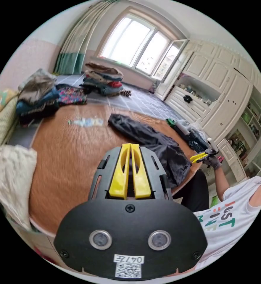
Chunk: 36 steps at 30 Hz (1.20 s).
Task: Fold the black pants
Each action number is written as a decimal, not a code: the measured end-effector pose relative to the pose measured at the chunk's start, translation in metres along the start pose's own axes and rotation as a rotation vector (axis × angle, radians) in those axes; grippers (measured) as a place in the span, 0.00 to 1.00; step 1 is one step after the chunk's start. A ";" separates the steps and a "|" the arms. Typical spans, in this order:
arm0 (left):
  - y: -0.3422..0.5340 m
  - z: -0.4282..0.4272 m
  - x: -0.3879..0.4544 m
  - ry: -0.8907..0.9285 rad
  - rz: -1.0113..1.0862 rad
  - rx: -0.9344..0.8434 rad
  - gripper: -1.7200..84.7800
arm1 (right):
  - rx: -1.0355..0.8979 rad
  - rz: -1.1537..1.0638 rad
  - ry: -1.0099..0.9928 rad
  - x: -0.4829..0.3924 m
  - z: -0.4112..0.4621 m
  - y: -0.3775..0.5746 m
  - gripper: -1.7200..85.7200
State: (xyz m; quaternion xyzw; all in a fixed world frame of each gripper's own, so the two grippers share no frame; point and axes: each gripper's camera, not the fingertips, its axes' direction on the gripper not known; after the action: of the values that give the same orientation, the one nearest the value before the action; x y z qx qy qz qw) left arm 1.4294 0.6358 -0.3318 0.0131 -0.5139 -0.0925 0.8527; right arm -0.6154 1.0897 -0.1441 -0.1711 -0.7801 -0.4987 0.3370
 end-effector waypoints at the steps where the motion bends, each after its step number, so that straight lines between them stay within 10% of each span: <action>1: -0.017 0.007 -0.002 -0.007 0.015 -0.006 0.04 | 0.053 0.030 0.000 0.008 -0.008 -0.008 0.09; 12: -0.232 0.223 -0.055 0.013 -0.010 -0.278 0.14 | 0.397 0.004 -0.081 -0.008 -0.021 -0.095 0.07; 20: -0.215 0.180 0.043 0.118 0.205 -0.333 0.07 | 0.084 -0.578 -0.156 -0.225 0.033 -0.150 0.08; 30: -0.154 0.210 0.096 -0.069 0.553 -0.672 0.09 | 0.125 -0.607 0.114 -0.328 0.035 -0.243 0.06; 36: -0.145 0.218 0.097 -0.137 0.551 -0.569 0.03 | 0.018 -0.642 0.033 -0.375 0.056 -0.266 0.05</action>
State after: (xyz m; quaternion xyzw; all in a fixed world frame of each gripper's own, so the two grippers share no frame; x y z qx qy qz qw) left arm 1.2608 0.4930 -0.1612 -0.3680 -0.5079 0.0005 0.7789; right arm -0.5281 1.0469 -0.5968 0.0946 -0.7931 -0.5753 0.1764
